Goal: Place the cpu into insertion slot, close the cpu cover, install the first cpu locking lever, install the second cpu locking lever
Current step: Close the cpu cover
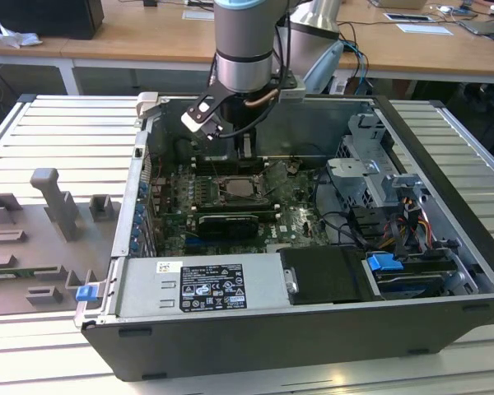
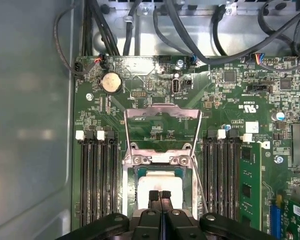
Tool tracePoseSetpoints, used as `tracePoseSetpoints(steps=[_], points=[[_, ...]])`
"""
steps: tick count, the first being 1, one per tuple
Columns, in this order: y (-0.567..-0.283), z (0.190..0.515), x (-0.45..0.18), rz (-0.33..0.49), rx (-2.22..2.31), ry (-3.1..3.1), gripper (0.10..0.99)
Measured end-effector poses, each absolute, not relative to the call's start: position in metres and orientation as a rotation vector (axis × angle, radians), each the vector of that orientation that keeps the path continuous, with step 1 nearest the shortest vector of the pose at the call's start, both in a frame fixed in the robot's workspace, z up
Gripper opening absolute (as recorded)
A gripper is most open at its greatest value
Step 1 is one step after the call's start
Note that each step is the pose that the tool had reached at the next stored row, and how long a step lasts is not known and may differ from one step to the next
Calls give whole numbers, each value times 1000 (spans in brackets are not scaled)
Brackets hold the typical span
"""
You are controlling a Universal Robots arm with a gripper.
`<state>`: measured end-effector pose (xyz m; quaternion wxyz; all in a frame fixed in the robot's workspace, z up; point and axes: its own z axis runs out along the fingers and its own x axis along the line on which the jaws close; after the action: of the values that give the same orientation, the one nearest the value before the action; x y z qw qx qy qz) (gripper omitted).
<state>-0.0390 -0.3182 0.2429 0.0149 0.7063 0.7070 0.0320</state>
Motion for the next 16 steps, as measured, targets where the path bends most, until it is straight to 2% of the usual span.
tracePoseSetpoints(steps=[16], points=[[-318,258,-20,81,2190,2193,106]])
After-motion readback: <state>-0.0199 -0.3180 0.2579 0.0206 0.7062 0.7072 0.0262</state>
